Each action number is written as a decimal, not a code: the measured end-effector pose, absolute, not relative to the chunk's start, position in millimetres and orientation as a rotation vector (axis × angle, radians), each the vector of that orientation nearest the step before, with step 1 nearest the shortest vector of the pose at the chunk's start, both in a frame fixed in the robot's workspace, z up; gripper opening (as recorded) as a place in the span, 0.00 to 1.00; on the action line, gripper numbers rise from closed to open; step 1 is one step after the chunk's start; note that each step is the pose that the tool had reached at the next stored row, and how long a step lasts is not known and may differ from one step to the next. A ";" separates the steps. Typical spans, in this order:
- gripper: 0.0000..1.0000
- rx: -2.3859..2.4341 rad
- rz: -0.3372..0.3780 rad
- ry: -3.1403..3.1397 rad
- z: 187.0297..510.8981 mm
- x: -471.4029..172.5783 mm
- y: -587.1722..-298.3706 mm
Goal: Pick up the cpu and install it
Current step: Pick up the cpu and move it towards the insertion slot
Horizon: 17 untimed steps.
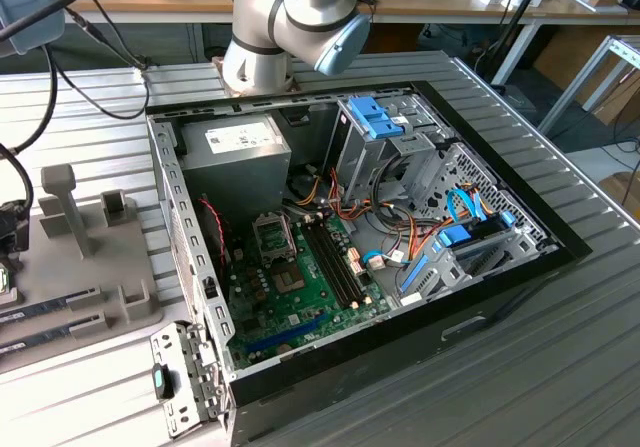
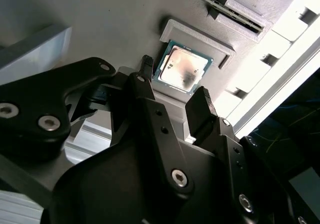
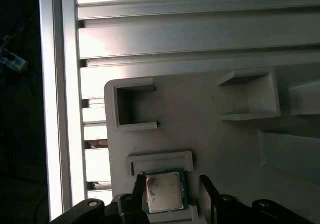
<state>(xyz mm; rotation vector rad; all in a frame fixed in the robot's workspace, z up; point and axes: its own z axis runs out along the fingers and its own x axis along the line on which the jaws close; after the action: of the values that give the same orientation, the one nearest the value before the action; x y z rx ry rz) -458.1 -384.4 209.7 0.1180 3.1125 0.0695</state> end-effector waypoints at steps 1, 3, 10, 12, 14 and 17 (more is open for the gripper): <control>0.54 0.118 0.069 3.113 209.5 -458.1 -384.4; 0.54 0.118 0.070 3.112 208.8 -458.4 -384.4; 0.54 0.118 0.049 3.112 204.9 -462.3 -384.3; 0.54 0.116 0.025 3.112 204.3 -462.5 -384.3; 0.54 0.114 0.010 3.112 203.2 -462.5 -384.4; 0.54 0.068 0.006 3.113 196.2 -463.0 -384.4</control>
<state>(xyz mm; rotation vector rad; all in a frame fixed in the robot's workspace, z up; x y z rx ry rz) -463.0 -384.4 196.2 0.0679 3.1133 0.0064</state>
